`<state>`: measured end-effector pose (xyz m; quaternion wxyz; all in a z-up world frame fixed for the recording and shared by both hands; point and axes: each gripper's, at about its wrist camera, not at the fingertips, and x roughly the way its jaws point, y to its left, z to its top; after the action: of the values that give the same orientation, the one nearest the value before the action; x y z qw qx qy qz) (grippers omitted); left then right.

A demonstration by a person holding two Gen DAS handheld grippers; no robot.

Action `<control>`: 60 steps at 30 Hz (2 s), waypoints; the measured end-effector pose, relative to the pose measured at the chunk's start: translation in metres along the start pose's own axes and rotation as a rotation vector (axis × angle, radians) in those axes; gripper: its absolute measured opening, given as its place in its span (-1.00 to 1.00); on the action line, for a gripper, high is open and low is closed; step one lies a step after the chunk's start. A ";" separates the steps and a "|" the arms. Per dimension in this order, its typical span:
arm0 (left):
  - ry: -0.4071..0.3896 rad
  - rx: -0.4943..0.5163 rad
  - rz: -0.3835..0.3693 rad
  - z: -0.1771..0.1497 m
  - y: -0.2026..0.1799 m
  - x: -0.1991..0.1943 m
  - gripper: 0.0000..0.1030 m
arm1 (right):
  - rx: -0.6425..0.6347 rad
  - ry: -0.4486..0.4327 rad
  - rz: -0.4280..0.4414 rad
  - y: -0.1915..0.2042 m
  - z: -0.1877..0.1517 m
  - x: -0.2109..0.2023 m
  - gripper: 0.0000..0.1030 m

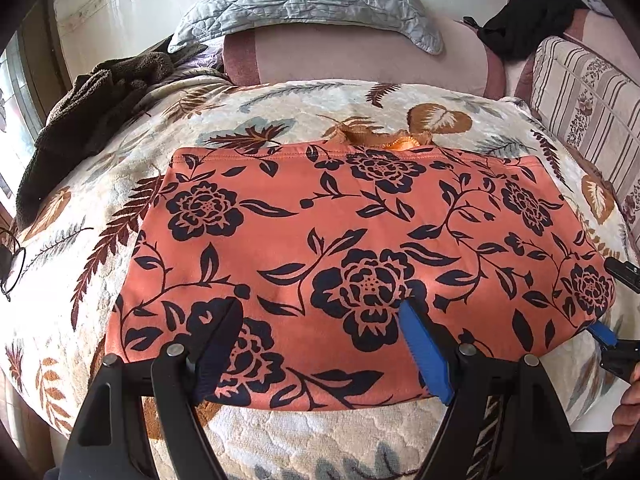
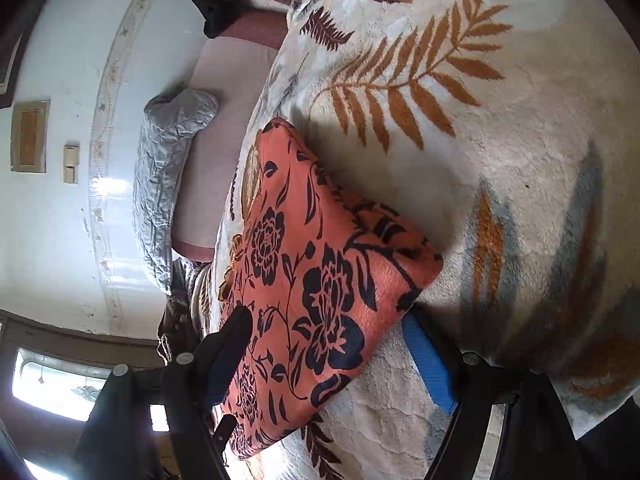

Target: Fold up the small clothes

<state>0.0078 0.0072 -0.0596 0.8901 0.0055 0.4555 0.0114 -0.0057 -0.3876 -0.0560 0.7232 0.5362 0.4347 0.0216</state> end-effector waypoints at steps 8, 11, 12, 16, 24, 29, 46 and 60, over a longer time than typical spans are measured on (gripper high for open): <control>0.056 0.065 0.051 -0.002 -0.029 0.037 0.59 | -0.058 0.010 -0.099 0.003 0.007 0.008 -0.29; 0.020 0.060 0.025 0.002 -0.029 0.023 0.58 | -0.077 -0.002 -0.077 0.010 0.005 0.004 -0.21; -0.002 0.061 0.024 0.002 -0.030 0.018 0.58 | -0.083 -0.005 -0.063 0.013 0.004 0.004 0.18; 0.056 0.091 0.029 -0.004 -0.034 0.038 0.60 | -0.129 -0.009 -0.061 0.027 0.001 0.008 0.56; 0.004 0.062 0.020 0.001 -0.029 0.027 0.60 | -0.166 -0.001 -0.150 0.035 0.004 0.018 -0.19; 0.025 0.072 0.029 -0.002 -0.031 0.035 0.63 | -0.099 0.008 -0.127 0.029 0.008 0.024 0.16; -0.043 -0.054 -0.092 0.006 0.040 -0.001 0.64 | -0.364 -0.054 -0.431 0.093 -0.001 0.040 -0.77; -0.125 -0.552 0.052 -0.022 0.265 -0.015 0.64 | -1.218 0.211 -0.472 0.219 -0.273 0.189 -0.78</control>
<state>-0.0226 0.2717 -0.0544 0.8838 -0.2248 0.3790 0.1574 0.0284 0.0058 -0.0092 0.8362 -0.0833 0.5189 0.1570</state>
